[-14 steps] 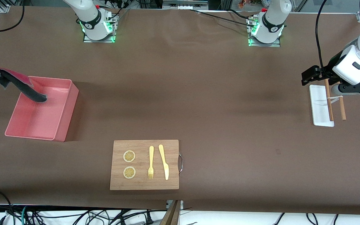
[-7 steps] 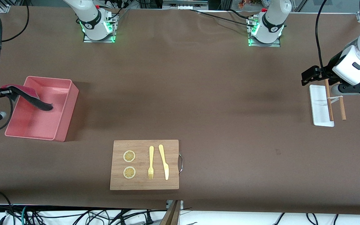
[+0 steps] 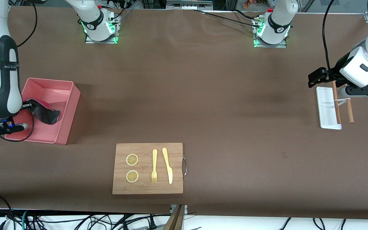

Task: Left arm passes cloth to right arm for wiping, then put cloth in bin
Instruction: 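Lower the cloth into the pink bin and open the right gripper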

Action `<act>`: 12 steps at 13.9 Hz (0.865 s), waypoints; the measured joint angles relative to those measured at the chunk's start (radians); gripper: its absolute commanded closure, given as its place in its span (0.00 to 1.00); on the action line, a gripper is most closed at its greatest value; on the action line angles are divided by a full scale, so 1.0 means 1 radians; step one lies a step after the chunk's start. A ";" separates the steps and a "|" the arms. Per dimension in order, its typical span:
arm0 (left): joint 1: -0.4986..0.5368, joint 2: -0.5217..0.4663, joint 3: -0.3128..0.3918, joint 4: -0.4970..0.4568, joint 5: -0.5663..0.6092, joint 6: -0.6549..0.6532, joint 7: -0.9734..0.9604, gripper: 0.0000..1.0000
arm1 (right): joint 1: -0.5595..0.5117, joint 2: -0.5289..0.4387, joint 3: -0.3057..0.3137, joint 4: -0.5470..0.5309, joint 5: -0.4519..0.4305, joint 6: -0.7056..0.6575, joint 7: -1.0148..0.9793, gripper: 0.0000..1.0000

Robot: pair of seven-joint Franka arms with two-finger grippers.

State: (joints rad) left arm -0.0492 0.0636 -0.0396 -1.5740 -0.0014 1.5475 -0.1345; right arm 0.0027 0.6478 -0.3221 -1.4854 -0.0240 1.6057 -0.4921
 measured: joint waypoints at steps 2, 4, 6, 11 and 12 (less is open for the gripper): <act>0.000 0.000 0.000 0.000 0.000 0.000 0.000 0.00 | 0.003 0.026 0.003 -0.001 0.025 0.018 0.000 1.00; 0.000 0.000 0.000 0.000 0.000 0.000 0.000 0.00 | 0.005 0.045 0.006 -0.004 0.032 0.043 0.001 1.00; 0.000 0.000 0.000 0.000 0.000 0.000 0.000 0.00 | 0.005 0.056 0.007 -0.015 0.049 0.069 0.001 1.00; 0.000 0.000 0.000 0.000 0.000 0.000 0.000 0.00 | 0.005 0.066 0.007 -0.058 0.068 0.146 0.001 0.00; 0.000 0.000 0.000 0.000 0.000 0.000 0.000 0.00 | 0.005 0.066 0.007 -0.058 0.068 0.146 0.001 0.00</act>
State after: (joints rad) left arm -0.0492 0.0639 -0.0396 -1.5739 -0.0014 1.5474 -0.1345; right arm 0.0078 0.7136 -0.3147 -1.5433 0.0442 1.7515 -0.4910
